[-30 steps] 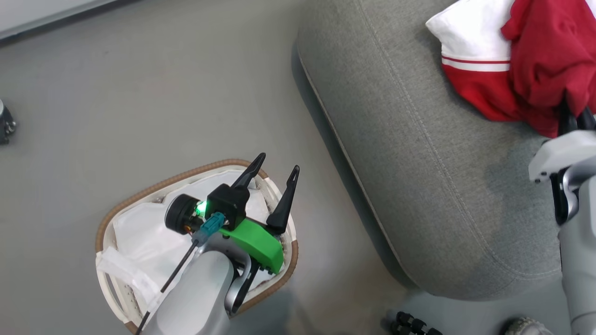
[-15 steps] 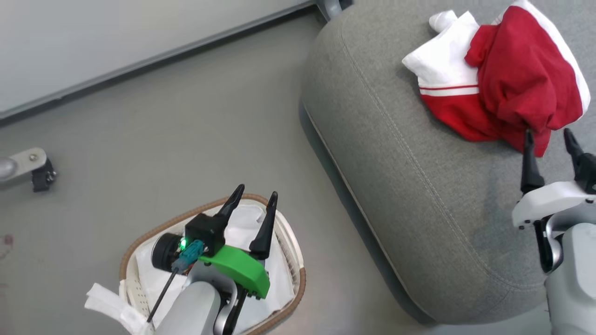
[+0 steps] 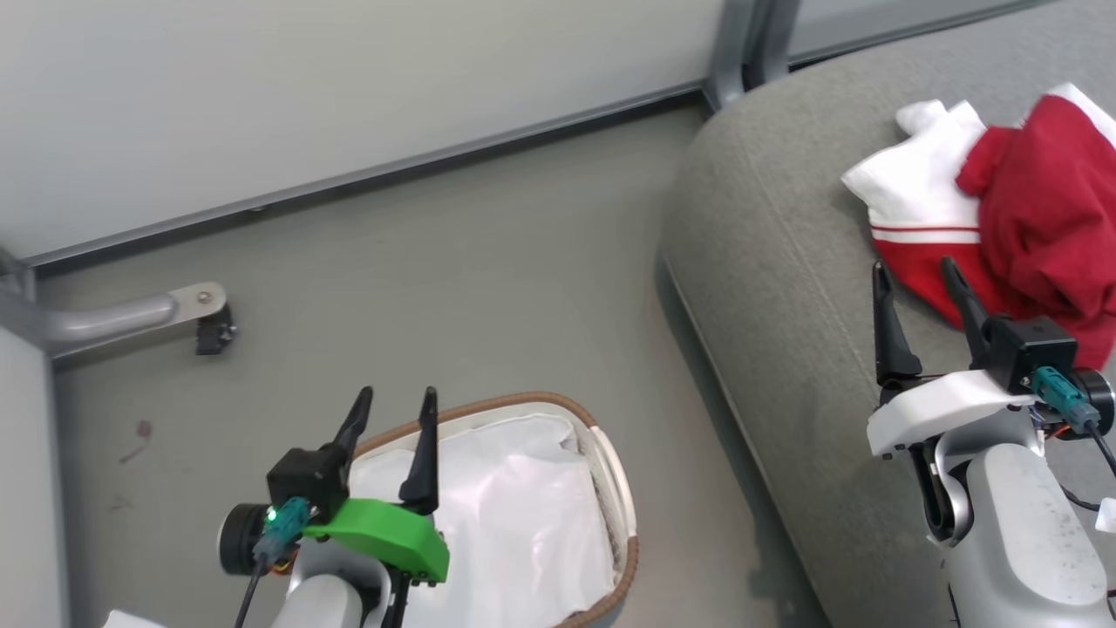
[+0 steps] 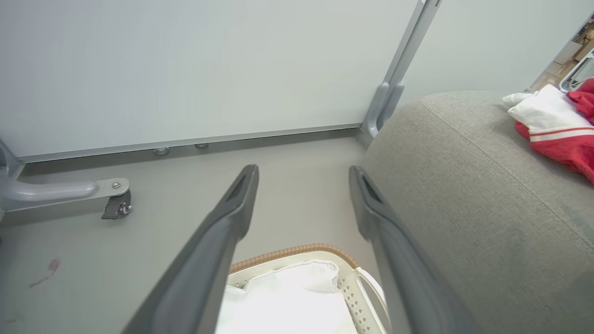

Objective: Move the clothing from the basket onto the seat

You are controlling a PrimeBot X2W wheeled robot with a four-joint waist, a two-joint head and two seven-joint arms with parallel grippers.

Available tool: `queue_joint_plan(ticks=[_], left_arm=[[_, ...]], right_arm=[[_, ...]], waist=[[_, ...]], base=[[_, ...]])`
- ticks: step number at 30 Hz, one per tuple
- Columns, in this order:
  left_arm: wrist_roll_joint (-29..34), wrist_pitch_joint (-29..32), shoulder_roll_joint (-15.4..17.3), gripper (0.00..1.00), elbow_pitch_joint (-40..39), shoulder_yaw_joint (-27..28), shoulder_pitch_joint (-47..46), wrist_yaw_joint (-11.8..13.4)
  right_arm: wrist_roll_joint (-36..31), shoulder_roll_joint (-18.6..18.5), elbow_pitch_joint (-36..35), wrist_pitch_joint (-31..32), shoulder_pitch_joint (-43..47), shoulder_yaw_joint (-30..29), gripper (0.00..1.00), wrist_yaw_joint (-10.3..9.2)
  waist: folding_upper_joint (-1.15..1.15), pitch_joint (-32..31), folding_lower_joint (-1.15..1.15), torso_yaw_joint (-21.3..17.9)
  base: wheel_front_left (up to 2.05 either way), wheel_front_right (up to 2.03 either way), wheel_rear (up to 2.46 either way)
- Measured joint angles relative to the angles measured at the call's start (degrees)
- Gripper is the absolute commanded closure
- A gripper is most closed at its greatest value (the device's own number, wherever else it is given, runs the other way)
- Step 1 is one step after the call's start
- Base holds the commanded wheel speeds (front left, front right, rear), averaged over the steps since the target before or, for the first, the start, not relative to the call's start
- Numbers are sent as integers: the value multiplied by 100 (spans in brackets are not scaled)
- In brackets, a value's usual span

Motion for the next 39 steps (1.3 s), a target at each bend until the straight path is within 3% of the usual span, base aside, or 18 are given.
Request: queue_joint_plan(ticks=[14,27,28,33,39], left_arm=[[392,0,1,0,-26,890,503,303],[270,0,1,0,30,1100,849,244],[214,0,1,100,34,1106,864,226],[197,8,-19,100,259,1100,899,227],[-341,205,-20,100,227,1183,899,193]], right_arm=[[411,76,189,0,378,456,0,0],[680,76,335,0,852,642,0,0],[680,75,337,0,855,644,100,0],[686,129,565,18,1003,642,100,1],[1273,136,539,208,1043,571,100,1]], waist=[[0,-495,0,848],[0,-760,0,1071],[0,-763,0,1069],[0,-767,0,1072],[0,-780,0,1074]], base=[[0,0,0],[0,0,0],[0,0,0],[0,0,0],[0,0,0]])
